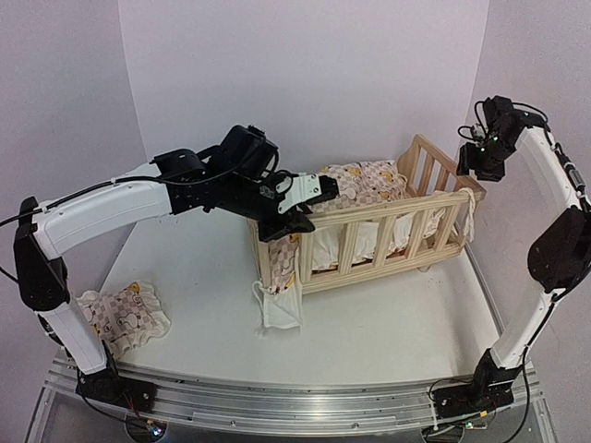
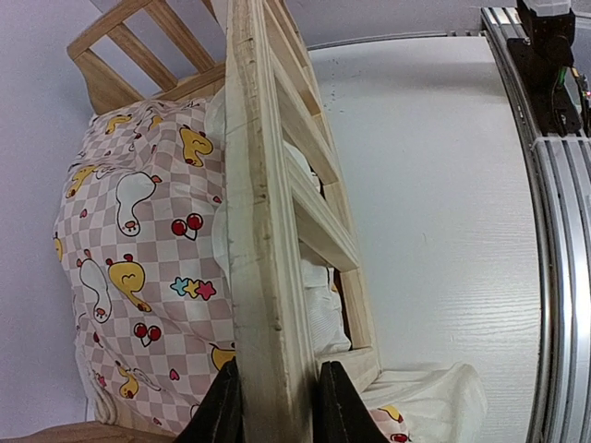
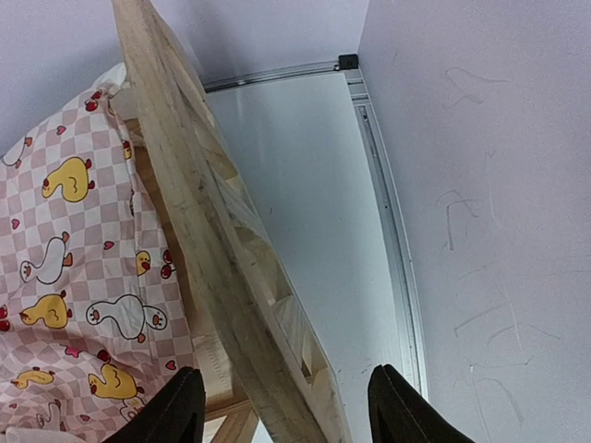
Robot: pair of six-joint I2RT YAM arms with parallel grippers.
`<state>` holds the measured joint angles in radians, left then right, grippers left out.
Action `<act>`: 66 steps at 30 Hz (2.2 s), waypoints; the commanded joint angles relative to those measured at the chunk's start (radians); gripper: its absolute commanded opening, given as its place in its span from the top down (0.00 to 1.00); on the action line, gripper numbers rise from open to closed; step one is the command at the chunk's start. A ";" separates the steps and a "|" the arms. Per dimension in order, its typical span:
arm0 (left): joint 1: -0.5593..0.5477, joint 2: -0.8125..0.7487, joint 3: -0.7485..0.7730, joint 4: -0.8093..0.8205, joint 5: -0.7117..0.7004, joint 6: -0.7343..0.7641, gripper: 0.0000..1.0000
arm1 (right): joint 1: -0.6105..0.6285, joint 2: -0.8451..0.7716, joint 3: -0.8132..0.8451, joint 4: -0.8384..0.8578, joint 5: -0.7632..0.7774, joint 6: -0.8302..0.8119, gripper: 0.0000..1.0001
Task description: Set up the pet bed
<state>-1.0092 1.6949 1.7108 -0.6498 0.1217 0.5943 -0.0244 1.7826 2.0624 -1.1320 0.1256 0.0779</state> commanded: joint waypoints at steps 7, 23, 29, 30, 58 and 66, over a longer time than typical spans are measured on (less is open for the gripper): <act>0.418 -0.235 -0.241 0.139 -0.061 0.381 0.88 | -0.004 -0.183 -0.022 -0.031 -0.464 -0.023 0.41; 0.739 -0.415 -0.299 0.164 0.655 0.528 0.32 | 0.178 -0.150 -0.032 0.105 -0.441 0.144 0.33; 0.623 -0.413 -0.273 0.089 0.708 0.358 0.33 | 0.235 -0.017 0.012 0.237 -0.439 0.289 0.35; 0.586 -0.408 -0.272 0.101 0.671 0.328 0.34 | 0.234 0.014 0.032 0.238 -0.426 0.310 0.36; 0.144 -0.207 -0.150 0.150 0.504 0.161 0.34 | 0.915 -0.413 -0.632 0.503 0.308 0.739 0.83; 0.132 -0.217 -0.118 0.106 0.599 0.056 0.34 | 1.170 -0.376 -0.611 0.499 0.441 0.805 0.65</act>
<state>-0.8714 1.4937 1.5399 -0.5240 0.6481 0.7250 1.0148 1.4031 1.4429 -0.8067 0.6528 1.0261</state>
